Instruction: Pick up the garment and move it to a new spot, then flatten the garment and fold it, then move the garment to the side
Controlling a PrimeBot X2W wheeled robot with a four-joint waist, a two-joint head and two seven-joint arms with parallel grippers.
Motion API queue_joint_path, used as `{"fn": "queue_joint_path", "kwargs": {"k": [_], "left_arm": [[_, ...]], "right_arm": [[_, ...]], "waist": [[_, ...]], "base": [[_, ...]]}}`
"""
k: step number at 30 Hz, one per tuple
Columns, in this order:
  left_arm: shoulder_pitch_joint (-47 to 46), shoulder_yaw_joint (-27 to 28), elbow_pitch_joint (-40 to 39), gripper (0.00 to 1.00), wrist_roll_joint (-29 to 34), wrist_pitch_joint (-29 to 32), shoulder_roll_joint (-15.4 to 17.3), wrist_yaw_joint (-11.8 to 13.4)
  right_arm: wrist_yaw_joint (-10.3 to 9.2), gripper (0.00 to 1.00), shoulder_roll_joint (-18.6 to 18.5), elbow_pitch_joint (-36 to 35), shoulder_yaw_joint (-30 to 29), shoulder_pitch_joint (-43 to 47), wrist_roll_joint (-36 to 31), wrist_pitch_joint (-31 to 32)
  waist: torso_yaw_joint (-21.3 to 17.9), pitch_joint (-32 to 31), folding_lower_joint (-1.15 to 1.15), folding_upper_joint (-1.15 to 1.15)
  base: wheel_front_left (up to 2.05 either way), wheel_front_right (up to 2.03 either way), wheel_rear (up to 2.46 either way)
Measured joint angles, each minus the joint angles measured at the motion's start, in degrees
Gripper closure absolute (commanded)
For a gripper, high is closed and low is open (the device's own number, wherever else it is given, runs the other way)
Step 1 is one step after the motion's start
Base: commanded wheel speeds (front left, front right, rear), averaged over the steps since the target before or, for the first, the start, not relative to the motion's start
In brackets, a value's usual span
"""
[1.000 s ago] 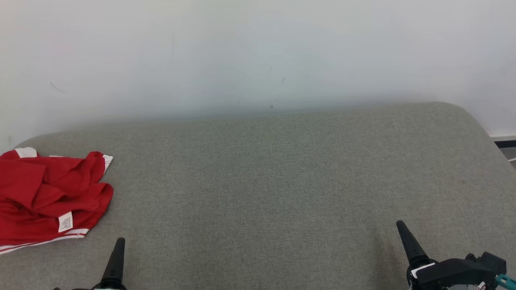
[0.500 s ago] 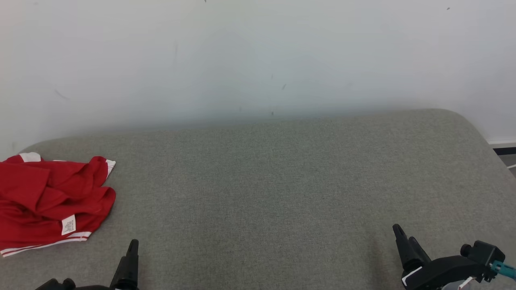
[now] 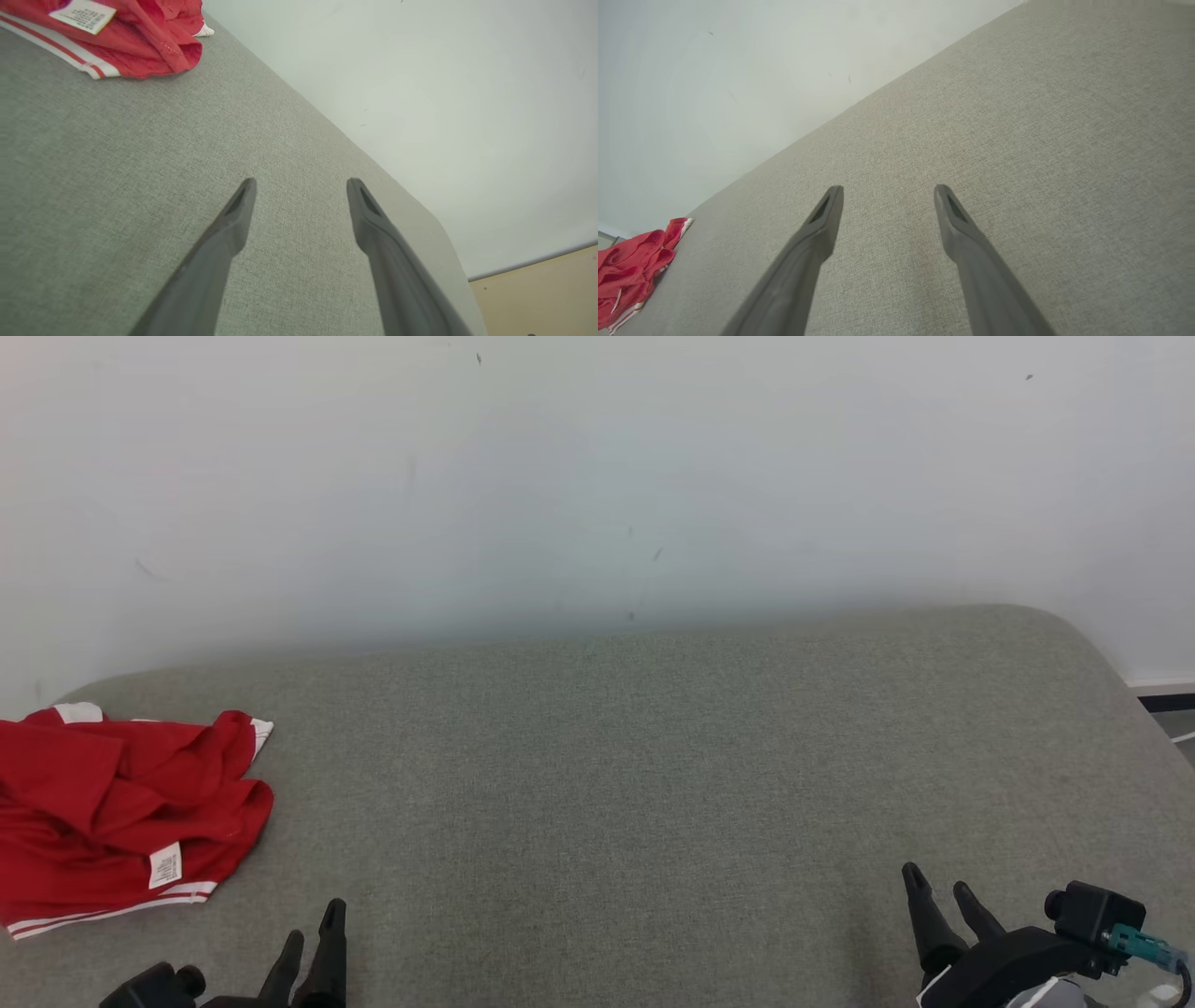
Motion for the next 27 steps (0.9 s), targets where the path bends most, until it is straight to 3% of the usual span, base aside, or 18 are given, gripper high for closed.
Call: {"fn": "queue_joint_path", "kwargs": {"k": [27], "left_arm": [[-1.04,-5.81,0.79,0.0,17.8,-0.35,3.66,3.74]], "right_arm": [[-3.53,0.0,-0.57,-1.76,2.7,1.3,-23.02,3.27]], "waist": [[0.28,-3.04,0.0,0.0]], "base": [[0.0,0.0,0.0]]}}
